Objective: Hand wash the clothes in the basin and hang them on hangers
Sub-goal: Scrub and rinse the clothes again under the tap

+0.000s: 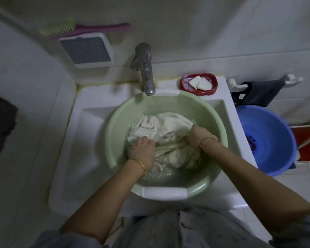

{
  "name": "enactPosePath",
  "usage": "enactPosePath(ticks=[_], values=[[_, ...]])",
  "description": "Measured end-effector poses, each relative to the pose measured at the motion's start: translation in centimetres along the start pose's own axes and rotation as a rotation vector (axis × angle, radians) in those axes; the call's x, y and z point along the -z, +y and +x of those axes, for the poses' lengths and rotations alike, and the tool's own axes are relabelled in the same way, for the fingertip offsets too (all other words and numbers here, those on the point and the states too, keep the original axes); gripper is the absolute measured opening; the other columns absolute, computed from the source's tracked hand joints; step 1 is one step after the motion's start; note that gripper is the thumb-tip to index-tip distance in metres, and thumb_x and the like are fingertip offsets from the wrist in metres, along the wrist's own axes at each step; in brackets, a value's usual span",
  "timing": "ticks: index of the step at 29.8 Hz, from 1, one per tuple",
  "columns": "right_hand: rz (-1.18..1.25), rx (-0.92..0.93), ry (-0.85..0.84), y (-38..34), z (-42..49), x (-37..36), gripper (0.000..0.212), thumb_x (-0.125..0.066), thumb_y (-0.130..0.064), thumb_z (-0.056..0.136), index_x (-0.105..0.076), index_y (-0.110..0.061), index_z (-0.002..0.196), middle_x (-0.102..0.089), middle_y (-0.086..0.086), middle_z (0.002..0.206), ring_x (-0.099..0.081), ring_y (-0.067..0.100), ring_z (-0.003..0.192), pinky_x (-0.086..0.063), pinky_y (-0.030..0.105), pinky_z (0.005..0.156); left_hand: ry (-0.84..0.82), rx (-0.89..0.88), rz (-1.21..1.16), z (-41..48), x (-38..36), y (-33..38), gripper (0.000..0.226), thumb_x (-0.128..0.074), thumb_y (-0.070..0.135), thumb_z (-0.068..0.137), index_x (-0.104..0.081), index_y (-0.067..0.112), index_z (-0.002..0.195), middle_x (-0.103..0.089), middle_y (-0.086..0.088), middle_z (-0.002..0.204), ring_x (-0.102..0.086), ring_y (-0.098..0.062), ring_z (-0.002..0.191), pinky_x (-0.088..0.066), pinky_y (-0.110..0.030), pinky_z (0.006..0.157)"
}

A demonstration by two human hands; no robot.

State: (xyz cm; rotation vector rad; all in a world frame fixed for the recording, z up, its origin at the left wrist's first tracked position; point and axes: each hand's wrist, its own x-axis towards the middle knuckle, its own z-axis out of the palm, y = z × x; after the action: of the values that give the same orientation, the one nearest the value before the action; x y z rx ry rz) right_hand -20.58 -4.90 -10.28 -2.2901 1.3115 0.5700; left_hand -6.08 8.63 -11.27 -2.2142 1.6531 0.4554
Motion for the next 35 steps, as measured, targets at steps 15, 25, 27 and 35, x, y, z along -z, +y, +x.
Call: enactPosePath(ticks=[15, 25, 27, 35], values=[[-0.354, 0.334, -0.459, -5.1, -3.8, -4.2, 0.036, -0.054, -0.021, 0.093, -0.058, -0.004, 0.125, -0.058, 0.013, 0.128, -0.058, 0.028, 0.111, -0.048, 0.036, 0.094, -0.308, -0.111, 0.04, -0.3, -0.2, -1.1, 0.038, -0.061, 0.022, 0.086, -0.06, 0.017, 0.124, -0.061, -0.009, 0.122, -0.058, -0.029, 0.112, -0.047, -0.035, 0.093], [0.548, 0.312, -0.192, -2.4, -3.7, -0.8, 0.098, -0.077, -0.039, 0.055, -0.034, -0.014, 0.14, -0.055, 0.003, 0.126, -0.053, 0.021, 0.117, -0.044, 0.033, 0.1, -0.167, -0.208, -1.099, -2.0, 7.6, -0.8, 0.025, -0.051, 0.006, 0.094, -0.052, 0.021, 0.074, -0.049, 0.005, 0.072, -0.045, -0.004, 0.068, -0.036, -0.016, 0.061], [0.762, 0.341, -0.138, -2.5, -4.1, -0.5, 0.09, -0.083, -0.033, 0.059, -0.04, -0.01, 0.134, -0.057, 0.002, 0.123, -0.054, 0.016, 0.113, -0.045, 0.029, 0.098, -0.112, -0.254, -1.172, -2.1, 9.7, -0.7, 0.026, -0.05, 0.004, 0.094, -0.052, 0.019, 0.073, -0.049, 0.003, 0.071, -0.046, -0.006, 0.068, -0.036, -0.021, 0.063], [1.268, 0.378, -0.313, -1.6, -6.3, 4.6, 0.019, -0.065, -0.015, 0.081, -0.065, -0.009, 0.099, -0.073, 0.007, 0.088, -0.07, 0.02, 0.079, -0.057, 0.027, 0.068, -0.153, -0.252, -1.127, -3.2, 12.6, -4.0, 0.024, -0.074, 0.03, 0.075, -0.061, 0.015, 0.089, -0.064, -0.003, 0.088, -0.059, -0.011, 0.08, -0.049, -0.027, 0.073]])
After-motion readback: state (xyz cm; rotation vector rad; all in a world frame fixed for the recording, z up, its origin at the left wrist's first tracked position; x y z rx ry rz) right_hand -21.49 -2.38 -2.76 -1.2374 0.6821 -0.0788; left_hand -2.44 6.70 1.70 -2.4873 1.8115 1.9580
